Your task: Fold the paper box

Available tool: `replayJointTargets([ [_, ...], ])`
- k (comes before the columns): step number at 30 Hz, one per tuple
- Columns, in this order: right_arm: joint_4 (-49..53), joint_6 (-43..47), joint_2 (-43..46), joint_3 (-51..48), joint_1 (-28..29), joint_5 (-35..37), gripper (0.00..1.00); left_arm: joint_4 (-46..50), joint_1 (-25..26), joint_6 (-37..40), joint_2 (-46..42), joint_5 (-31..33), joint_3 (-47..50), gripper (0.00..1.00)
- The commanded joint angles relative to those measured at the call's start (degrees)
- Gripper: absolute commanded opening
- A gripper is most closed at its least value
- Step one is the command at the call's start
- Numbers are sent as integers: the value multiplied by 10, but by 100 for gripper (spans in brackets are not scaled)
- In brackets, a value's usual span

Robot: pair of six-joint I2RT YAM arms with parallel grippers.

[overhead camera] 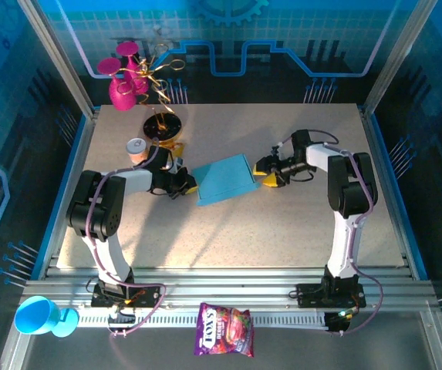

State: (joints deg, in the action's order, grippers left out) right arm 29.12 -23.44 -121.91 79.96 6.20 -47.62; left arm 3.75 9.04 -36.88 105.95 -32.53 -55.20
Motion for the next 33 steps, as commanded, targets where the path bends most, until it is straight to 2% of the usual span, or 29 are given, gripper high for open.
replayJointTargets([
  [1, 9, 23, -24, 26, 3, -50, 68, 41, -3, 23, 1, 10, 25, 4],
  [15, -60, -43, -79, 44, 54, -150, 68, 34, -8, 21, 9, 7, 27, 3],
  [21, -138, -114, -69, 16, 63, -166, 58, 25, -11, 14, 9, 4, 26, 4],
  [24, -190, -161, -58, -5, 63, -173, 54, 10, -11, 3, -1, -4, 26, 8],
  [26, -226, -200, -53, -17, 62, -177, 49, -5, -11, -12, -20, -11, 26, 19],
  [29, -276, -263, -46, -37, 57, -176, 41, -23, -14, -47, -63, -10, 26, 46],
  [33, -437, -418, -32, -92, 45, -181, 34, -84, -34, -137, -128, -6, 51, 62],
])
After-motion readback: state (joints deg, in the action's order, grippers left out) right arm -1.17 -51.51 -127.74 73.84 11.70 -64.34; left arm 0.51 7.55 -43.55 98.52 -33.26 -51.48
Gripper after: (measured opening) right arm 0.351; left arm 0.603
